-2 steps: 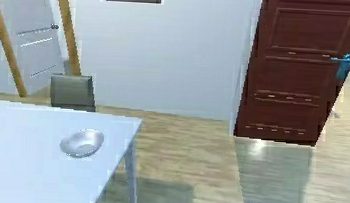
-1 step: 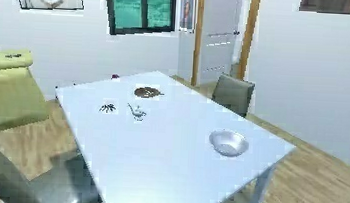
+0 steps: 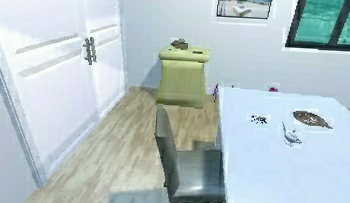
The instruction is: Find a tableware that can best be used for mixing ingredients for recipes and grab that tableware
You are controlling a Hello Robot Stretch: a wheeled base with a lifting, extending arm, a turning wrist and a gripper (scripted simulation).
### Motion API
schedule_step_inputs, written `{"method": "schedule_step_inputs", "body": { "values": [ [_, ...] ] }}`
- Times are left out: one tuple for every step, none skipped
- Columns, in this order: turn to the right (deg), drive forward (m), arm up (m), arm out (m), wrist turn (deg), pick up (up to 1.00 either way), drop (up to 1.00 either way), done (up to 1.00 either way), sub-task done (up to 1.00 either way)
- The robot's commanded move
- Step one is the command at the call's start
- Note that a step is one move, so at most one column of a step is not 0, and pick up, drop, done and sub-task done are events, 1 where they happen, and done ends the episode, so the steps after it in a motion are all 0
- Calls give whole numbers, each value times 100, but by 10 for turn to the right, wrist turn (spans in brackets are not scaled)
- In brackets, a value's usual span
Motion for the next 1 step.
{"method": "schedule_step_inputs", "body": {
  "values": [
    [-240, 0, 0, 0, 0, 0, 0, 0, 0]
  ]
}}
